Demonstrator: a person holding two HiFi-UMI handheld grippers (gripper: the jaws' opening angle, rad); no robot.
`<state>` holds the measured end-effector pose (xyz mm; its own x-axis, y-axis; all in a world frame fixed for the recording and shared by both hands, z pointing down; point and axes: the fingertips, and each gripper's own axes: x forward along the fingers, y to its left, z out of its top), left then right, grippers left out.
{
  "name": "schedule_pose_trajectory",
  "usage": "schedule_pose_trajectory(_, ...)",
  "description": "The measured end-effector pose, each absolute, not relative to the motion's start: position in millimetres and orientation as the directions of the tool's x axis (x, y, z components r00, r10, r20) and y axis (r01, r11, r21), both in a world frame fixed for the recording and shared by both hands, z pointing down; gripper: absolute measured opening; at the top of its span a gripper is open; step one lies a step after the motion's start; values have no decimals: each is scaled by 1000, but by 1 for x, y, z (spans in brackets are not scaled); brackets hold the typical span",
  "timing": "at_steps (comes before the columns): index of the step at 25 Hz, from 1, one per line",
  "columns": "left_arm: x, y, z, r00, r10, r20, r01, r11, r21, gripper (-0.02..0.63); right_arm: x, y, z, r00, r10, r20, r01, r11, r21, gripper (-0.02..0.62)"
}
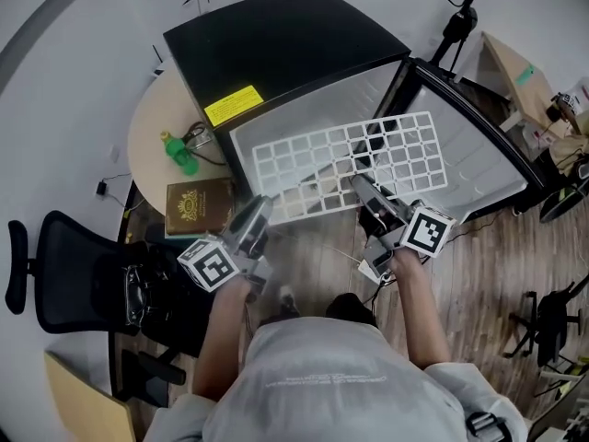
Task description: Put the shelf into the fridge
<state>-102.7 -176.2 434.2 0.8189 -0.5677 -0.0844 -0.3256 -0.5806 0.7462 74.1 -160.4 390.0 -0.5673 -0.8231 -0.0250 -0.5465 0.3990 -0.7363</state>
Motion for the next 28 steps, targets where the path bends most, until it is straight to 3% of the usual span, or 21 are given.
schedule_pose_trajectory(13, -112, -195, 456, 625, -780, 31, -528, -394, 753, 54, 69, -212, 433, -711, -703, -26, -356, 390, -849, 51)
schedule_pose_trajectory(28, -107, -190, 468, 527, -848, 62, -550, -284, 785, 54, 71, -230, 453, -780, -626, 6, -297, 362, -884, 52)
